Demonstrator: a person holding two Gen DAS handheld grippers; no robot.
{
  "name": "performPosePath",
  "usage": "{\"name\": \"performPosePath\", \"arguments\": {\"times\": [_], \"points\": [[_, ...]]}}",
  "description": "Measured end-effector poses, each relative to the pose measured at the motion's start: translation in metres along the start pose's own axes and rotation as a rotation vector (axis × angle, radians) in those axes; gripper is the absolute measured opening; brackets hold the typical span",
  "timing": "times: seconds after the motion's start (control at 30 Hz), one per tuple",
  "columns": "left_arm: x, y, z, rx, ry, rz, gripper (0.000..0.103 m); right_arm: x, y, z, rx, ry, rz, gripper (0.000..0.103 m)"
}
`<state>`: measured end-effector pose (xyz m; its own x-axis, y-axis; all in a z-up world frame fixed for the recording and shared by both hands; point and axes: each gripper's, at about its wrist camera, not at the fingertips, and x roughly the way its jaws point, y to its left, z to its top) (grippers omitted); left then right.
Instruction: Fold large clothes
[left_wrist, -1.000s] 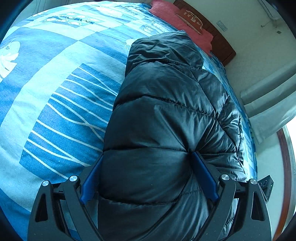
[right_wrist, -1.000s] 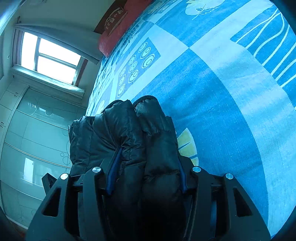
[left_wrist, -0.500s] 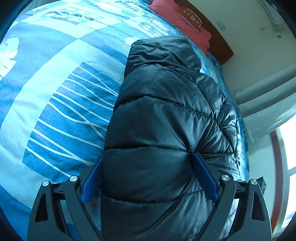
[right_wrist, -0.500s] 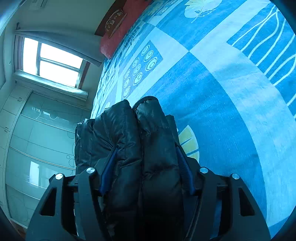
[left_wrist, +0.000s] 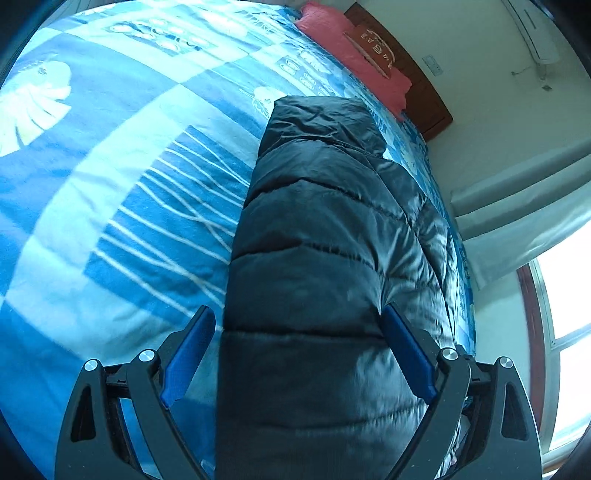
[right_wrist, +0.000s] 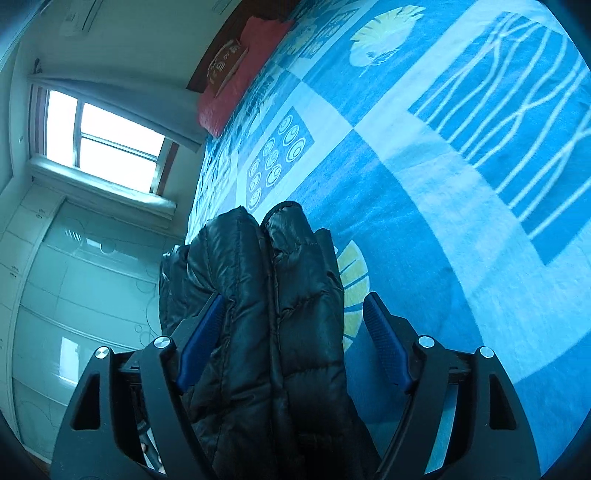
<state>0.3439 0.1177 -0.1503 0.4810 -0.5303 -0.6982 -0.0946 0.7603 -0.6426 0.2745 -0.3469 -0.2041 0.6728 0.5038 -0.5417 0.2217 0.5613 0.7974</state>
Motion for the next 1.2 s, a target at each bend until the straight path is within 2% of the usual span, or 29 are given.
{"name": "performPosePath", "arguments": {"times": [0.1, 0.23, 0.57, 0.63, 0.73, 0.9, 1.03, 1.2], "points": [[-0.008, 0.003, -0.008, 0.003, 0.001, 0.016, 0.091, -0.012, -0.003, -0.006, 0.001, -0.019, -0.029, 0.076], [-0.027, 0.001, -0.028, 0.057, -0.022, 0.065, 0.091, -0.033, 0.001, -0.021, -0.038, -0.053, -0.096, 0.076], [-0.07, -0.017, -0.089, 0.239, -0.1, 0.236, 0.091, -0.083, 0.032, -0.087, -0.248, -0.159, -0.417, 0.077], [-0.076, -0.021, -0.1, 0.271, -0.111, 0.269, 0.09, -0.09, 0.039, -0.103, -0.302, -0.175, -0.467, 0.081], [-0.086, -0.023, -0.122, 0.313, -0.129, 0.309, 0.091, -0.098, 0.047, -0.125, -0.378, -0.194, -0.532, 0.082], [-0.106, -0.023, -0.156, 0.333, -0.162, 0.345, 0.091, -0.109, 0.059, -0.161, -0.482, -0.198, -0.583, 0.083], [-0.116, -0.027, -0.177, 0.345, -0.179, 0.374, 0.091, -0.11, 0.068, -0.182, -0.535, -0.2, -0.589, 0.087], [-0.121, -0.038, -0.2, 0.428, -0.215, 0.452, 0.091, -0.113, 0.082, -0.207, -0.596, -0.198, -0.587, 0.087]]}}
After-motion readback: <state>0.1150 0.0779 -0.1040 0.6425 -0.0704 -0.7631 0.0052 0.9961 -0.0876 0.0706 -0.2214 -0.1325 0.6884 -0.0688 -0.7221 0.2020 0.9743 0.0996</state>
